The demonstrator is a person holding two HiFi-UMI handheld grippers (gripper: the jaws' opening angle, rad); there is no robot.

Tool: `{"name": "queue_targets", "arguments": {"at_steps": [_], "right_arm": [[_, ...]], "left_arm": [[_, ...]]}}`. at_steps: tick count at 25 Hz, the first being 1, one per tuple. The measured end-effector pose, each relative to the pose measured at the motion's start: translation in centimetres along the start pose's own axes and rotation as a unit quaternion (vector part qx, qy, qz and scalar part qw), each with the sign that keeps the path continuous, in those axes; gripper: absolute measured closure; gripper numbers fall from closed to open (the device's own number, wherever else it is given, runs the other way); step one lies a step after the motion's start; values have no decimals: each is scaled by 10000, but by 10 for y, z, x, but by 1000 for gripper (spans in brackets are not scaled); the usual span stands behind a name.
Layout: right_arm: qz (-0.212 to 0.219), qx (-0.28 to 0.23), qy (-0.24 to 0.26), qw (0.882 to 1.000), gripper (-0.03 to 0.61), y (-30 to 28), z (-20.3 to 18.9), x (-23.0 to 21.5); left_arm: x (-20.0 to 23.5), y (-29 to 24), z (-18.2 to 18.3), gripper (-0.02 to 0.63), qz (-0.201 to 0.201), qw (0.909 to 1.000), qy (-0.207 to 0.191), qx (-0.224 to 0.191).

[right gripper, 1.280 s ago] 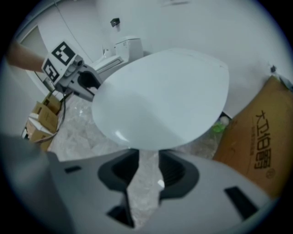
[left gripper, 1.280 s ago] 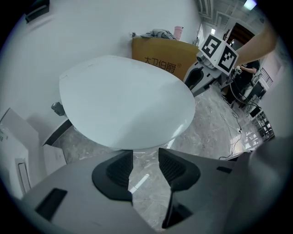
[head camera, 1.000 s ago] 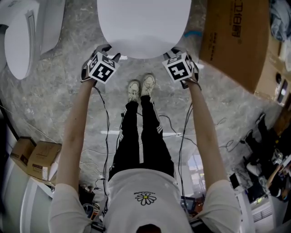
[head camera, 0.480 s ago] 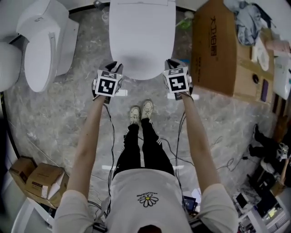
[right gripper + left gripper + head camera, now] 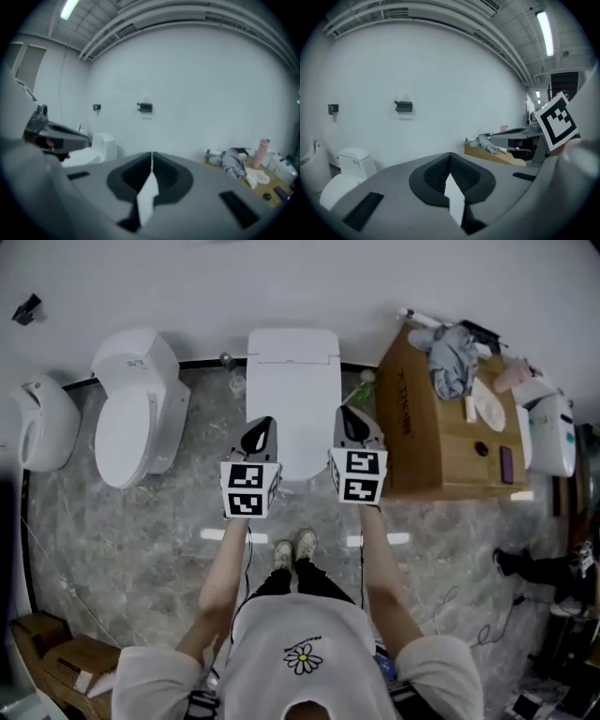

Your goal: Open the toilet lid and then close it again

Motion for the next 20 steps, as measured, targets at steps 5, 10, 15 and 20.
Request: {"name": "queue_targets", "arguments": {"at_steps": [5, 10, 15, 20], "right_arm": [[-211, -860, 175, 9959, 545, 63, 28, 33], [-195, -1213, 122, 9924, 549, 99, 31, 50], [-226, -1163, 187, 9928, 549, 112, 28, 56], [-286, -1200, 204, 9922, 549, 114, 28, 51]], "left_arm": [[-9, 62, 32, 589, 464, 9966, 374, -569], [-16, 92, 45, 589, 626, 9939, 152, -896], [-23, 100, 50, 589, 633, 9926, 26, -1037], [-29, 99, 52, 589, 664, 9915, -35, -1115]]}}
Point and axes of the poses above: the fingertips, and each gripper's own axes: y backward along the fingers, x to its left, z out of its top, the point moved 10 cm from there along y, backward along the fingers, and after that the axes turned 10 degrees about z, right-handed, at the moved point
